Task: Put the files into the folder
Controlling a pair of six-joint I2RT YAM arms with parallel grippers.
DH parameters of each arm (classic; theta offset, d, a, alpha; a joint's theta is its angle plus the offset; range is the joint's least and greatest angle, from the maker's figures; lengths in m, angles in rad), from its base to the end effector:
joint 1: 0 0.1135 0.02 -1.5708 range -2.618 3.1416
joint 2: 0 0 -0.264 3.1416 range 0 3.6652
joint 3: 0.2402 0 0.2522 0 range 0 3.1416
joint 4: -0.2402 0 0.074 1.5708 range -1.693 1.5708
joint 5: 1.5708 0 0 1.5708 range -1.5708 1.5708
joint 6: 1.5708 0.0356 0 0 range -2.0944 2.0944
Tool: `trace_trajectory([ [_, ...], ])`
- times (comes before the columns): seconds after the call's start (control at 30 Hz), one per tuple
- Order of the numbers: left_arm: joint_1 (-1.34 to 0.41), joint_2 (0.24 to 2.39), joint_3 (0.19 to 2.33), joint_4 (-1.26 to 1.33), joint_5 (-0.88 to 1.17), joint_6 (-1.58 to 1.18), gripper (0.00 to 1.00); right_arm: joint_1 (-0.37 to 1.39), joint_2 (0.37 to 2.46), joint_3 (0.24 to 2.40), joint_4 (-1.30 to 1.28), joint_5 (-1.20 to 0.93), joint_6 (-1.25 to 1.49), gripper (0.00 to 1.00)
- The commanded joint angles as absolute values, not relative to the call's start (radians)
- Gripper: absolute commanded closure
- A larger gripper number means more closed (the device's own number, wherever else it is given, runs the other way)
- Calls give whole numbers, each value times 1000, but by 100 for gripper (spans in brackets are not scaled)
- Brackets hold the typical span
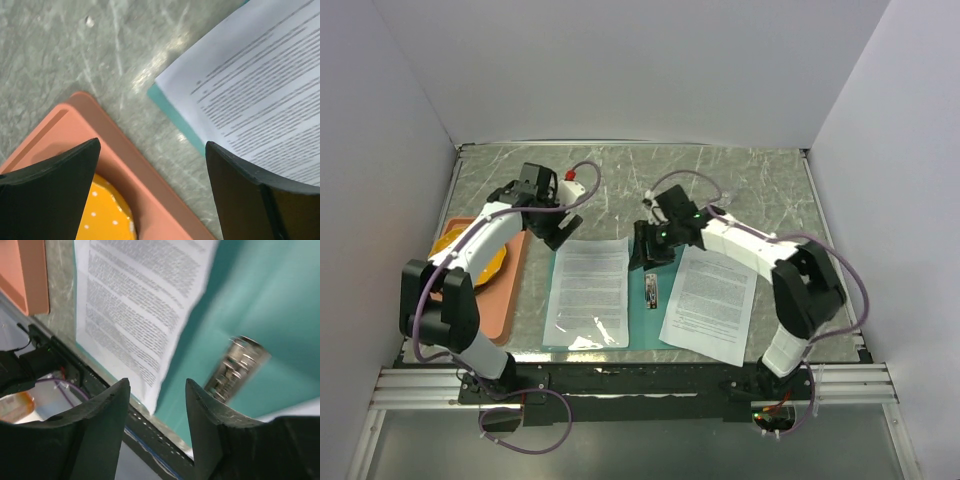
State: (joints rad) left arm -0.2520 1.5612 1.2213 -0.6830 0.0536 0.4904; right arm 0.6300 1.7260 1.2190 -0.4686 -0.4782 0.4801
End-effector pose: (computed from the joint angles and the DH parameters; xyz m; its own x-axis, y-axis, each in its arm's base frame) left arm 0.3147 -0.0830 0.2589 -0.5992 0.6399 -0.4810 0.6328 0.7467 0.2050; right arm 0.2839 0.2273 0.2204 -0.9313 -0.1715 -0.3213 -0.3398 0.7268 0.5969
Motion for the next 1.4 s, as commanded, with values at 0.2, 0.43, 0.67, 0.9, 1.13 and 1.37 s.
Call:
trace_trajectory([
  [0.2,-483,1649,1351,-655,127,336,7,609,1655,1158,-583,-318,437,52],
  [0.43,-534,1772,1390,-569,106,243,8,637,1672,1126,-554,-281,454,55],
  [0.67,-554,1862,1385,-534,66,212,9,696,1712,1155,-580,-169,469,54],
  [0.9,-551,1826,1270,-512,3,235,9,716,1758,1175,-586,-140,472,48],
  [1.13,-526,1786,1184,-477,-49,253,9,732,1821,1210,-589,-141,477,48],
  [1.37,-482,1818,1198,-422,-89,284,9,726,1890,1236,-597,-140,518,53],
])
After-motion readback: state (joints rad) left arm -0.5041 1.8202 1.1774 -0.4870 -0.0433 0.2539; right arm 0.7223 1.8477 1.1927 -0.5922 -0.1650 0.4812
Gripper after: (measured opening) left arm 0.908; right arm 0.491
